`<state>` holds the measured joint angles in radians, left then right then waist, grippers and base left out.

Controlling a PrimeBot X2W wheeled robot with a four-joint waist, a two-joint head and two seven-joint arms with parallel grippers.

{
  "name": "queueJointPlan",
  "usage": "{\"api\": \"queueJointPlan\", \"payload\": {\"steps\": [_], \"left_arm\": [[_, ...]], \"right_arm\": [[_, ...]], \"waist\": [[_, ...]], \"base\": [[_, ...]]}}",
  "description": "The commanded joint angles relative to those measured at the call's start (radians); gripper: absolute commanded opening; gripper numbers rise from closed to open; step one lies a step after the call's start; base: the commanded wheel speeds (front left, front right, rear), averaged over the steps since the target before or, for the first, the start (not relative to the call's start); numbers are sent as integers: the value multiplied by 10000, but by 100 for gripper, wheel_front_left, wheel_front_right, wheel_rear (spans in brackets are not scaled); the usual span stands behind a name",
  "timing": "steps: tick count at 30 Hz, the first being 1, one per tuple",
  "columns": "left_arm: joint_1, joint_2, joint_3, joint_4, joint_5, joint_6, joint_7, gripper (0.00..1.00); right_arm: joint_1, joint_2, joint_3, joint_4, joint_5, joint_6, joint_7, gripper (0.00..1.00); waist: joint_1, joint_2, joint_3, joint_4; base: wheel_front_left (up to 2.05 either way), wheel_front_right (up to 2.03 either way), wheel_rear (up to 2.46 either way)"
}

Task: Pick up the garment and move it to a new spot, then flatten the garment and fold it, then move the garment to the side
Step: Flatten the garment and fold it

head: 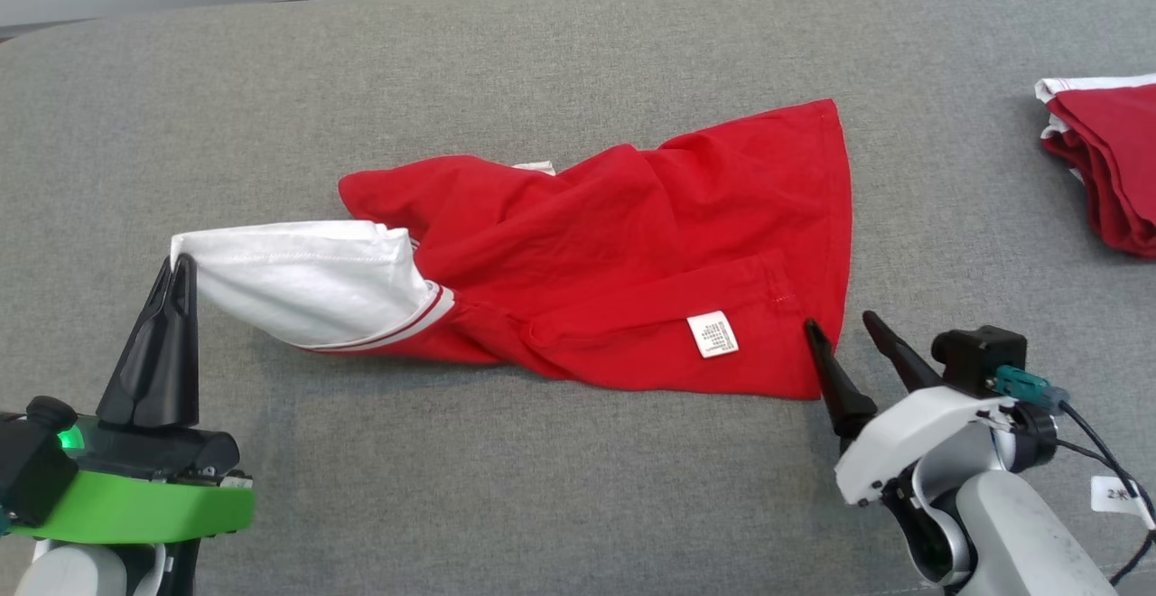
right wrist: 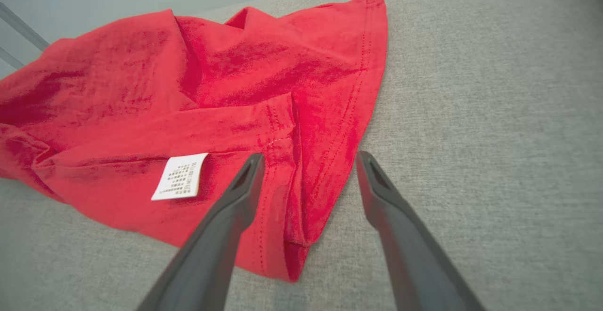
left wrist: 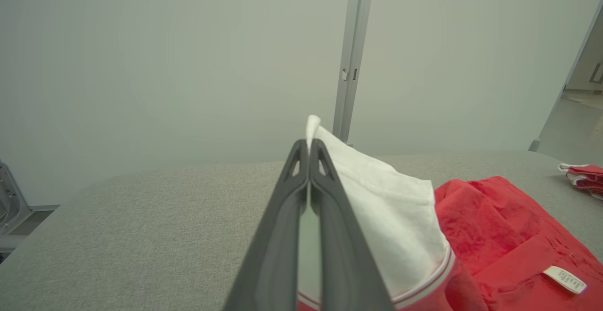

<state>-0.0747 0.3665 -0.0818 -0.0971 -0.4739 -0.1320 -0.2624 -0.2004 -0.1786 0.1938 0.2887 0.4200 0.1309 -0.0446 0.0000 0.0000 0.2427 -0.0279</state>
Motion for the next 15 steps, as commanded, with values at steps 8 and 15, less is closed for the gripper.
{"api": "queueJointPlan", "payload": {"steps": [8, 15], "left_arm": [[-101, -142, -277, 215, 386, 24, -24, 0], [25, -356, -569, 391, 489, 24, -24, 0]], "right_arm": [[-817, 326, 482, 645, -869, -3, 339, 100], [-1043, 536, 416, 1387, -1426, -3, 14, 100]], "waist": [[0, 0, -106, 240], [0, 0, -110, 372]], "base": [[0, 0, 0], [0, 0, 0]]}}
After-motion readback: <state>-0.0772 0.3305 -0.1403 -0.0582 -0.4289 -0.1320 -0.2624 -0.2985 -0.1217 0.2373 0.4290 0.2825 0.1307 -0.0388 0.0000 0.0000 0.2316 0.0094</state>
